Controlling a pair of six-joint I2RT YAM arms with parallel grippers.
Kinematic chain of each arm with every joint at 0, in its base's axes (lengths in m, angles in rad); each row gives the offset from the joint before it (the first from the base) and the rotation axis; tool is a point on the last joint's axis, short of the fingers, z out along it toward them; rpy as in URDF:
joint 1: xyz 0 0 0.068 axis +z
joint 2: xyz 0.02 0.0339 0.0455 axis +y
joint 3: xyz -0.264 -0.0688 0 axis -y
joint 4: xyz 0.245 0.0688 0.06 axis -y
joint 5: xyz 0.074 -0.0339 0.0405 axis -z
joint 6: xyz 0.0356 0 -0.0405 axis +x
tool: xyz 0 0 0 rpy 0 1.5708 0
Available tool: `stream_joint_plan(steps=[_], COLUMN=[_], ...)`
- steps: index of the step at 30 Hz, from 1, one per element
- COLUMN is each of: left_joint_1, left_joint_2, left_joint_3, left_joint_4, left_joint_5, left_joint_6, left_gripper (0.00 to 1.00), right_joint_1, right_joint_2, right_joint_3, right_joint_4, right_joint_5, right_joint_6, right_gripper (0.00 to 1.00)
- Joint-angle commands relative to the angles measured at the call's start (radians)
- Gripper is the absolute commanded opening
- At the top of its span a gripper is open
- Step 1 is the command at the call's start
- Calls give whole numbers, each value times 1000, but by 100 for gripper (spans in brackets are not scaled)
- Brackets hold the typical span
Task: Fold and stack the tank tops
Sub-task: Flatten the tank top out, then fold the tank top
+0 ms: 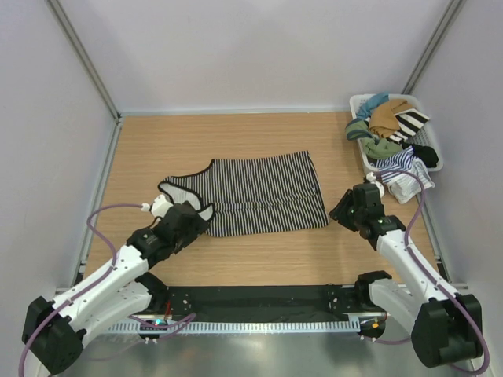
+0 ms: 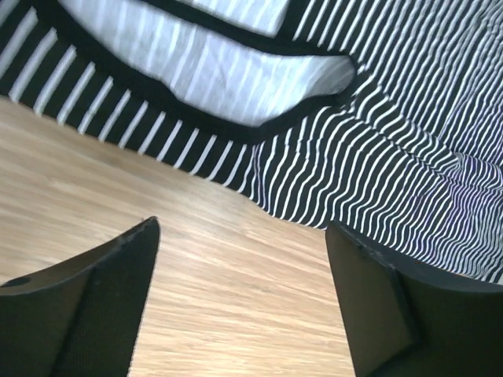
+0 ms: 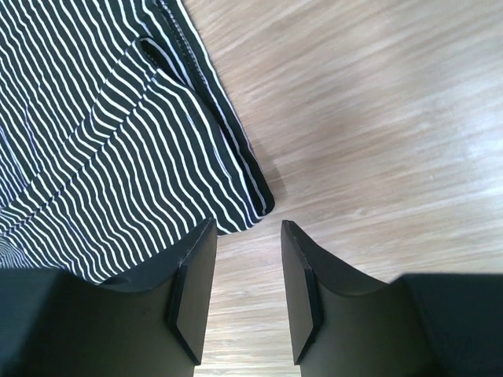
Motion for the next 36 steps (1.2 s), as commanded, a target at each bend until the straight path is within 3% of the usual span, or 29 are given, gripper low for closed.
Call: stream_joint_plan(steps=[1, 7, 13, 19, 27, 36], left_joint_1=[-2, 106, 274, 297, 343, 375], left_joint_2=[0, 203, 456, 746, 1002, 1139], left_joint_3=[83, 339, 492, 667, 867, 977], left_joint_4=[-32, -9, 146, 261, 290, 295], left_joint_5=[-92, -71, 96, 170, 230, 308], left_joint_6=[80, 283, 389, 467, 516, 550], left_gripper=[89, 92, 81, 73, 75, 79], right_joint_1=[1, 1, -1, -1, -1, 5], right_joint_2=[76, 313, 589, 885, 1153, 1317], right_joint_3=[111, 318, 571, 855, 1116, 1257], right_joint_4=[51, 87, 103, 83, 57, 39], right_joint_5=[-28, -36, -23, -11, -8, -69], right_joint_6=[-92, -164, -204, -233, -233, -221], right_gripper=[44, 46, 47, 44, 57, 47])
